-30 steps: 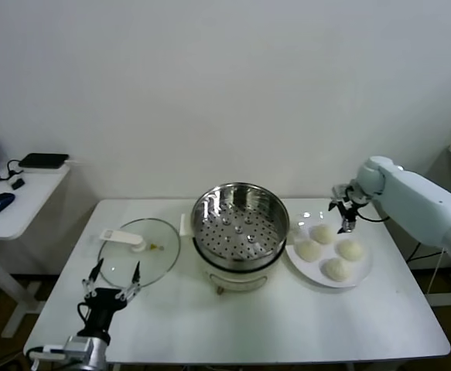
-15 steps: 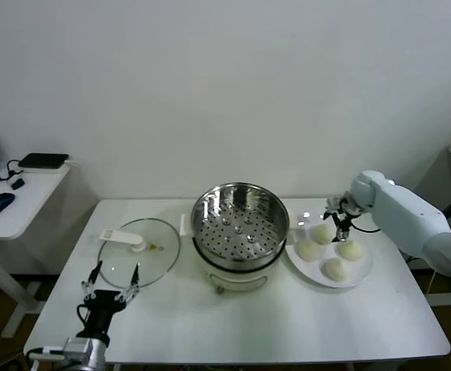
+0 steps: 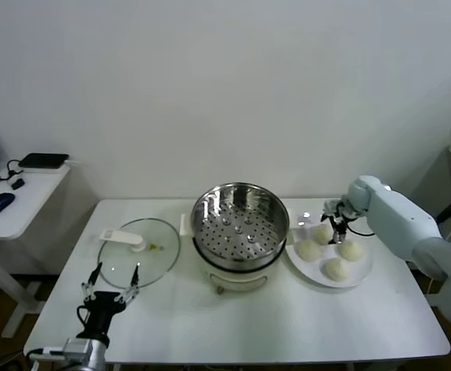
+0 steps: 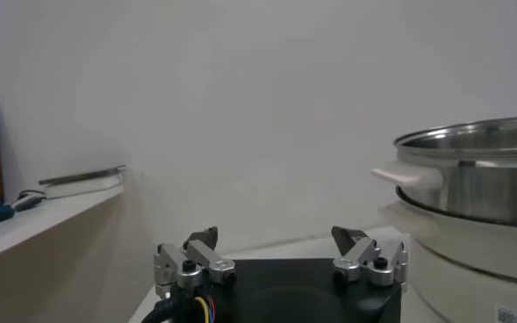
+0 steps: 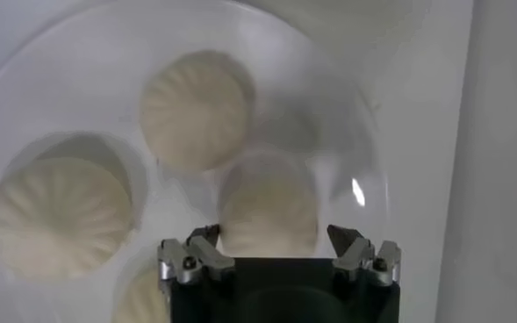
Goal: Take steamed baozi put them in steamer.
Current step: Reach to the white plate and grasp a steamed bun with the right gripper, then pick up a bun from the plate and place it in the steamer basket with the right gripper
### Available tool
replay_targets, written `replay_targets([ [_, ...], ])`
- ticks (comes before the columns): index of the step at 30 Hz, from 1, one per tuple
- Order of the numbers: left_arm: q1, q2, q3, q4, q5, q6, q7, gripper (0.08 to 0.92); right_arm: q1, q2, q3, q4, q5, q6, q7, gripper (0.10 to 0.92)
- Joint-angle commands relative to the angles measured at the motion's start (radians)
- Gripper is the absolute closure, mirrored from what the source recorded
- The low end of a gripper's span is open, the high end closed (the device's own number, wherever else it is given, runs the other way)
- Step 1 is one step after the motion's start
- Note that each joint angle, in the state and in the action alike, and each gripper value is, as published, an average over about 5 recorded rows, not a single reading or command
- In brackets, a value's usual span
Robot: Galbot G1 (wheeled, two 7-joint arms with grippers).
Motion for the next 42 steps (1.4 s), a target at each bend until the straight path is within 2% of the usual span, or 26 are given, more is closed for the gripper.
replay_targets([
  [1,0.000,-0.001,0.000,0.001,0.000,0.000,0.000,0.177,-0.006,0.008,0.018,-0.020,-0.013,0.006,0.003,0.206],
  [4,-0.001,-0.002,0.000,0.004,0.000,-0.001,-0.001,0.177,-0.009,0.012,0.029,-0.024,-0.012,0.005,0.002,0.248],
  [8,-0.002,-0.003,0.000,0.007,0.000,-0.002,-0.002,0.177,-0.009,0.017,0.034,-0.027,-0.014,0.004,0.001,0.349],
  [11,-0.001,-0.003,0.000,0.007,0.000,-0.003,-0.002,0.177,-0.010,0.017,0.035,-0.027,-0.014,0.004,0.000,0.383],
  [23,0.001,-0.005,-0.004,0.006,0.000,-0.004,-0.003,0.177,0.006,-0.016,0.008,0.042,0.006,-0.001,-0.011,0.381],
  [34,0.013,-0.005,-0.010,0.001,0.005,-0.009,0.003,0.177,0.119,-0.115,-0.133,0.300,0.047,0.020,-0.028,0.365],
  [42,0.017,-0.010,-0.011,0.002,0.021,-0.014,0.001,0.177,0.332,-0.178,-0.276,0.497,0.058,0.103,-0.037,0.364],
])
